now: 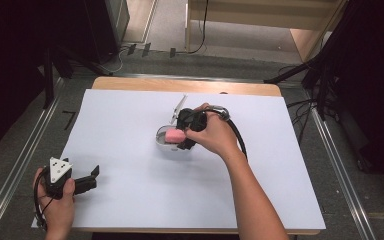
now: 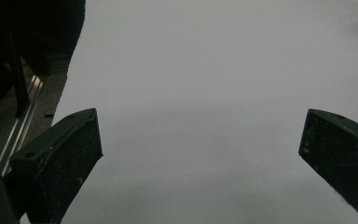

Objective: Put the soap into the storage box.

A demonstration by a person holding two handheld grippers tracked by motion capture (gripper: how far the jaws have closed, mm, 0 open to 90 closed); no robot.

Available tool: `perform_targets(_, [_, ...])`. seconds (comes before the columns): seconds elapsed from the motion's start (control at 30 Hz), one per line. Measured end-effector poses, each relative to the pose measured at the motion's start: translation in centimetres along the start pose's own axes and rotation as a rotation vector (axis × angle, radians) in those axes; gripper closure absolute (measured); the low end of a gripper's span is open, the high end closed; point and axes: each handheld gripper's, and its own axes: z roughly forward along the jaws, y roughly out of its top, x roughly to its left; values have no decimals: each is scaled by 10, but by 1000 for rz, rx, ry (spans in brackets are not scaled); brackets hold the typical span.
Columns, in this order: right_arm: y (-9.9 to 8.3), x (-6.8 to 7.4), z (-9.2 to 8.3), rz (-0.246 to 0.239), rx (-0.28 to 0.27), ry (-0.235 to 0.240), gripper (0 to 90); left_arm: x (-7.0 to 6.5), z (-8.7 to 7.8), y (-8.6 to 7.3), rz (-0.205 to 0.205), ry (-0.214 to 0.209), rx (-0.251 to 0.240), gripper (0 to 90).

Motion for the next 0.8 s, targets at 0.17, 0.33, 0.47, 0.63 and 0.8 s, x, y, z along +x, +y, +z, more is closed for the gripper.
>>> perform_targets(0.17, [-13, 2, -3, 23, -6, 5, 315, 0, 0, 0, 3, 2, -1, 0])
perform_targets(0.33, [-26, 3, -5, 41, -11, -1, 299, -1, 0, 0, 5, 4, 0, 0])
perform_targets(0.47, [-36, 5, -7, 61, -10, -4, 294, -1, 0, 0, 6, 4, 0, 0])
perform_targets(0.63, [-48, 6, -9, 70, -19, -9, 284, -1, 0, 0, 8, 7, 2, 0])
perform_targets(0.8, [-60, 7, -10, 89, -20, -13, 279, -1, 0, 0, 9, 6, 0, 0])
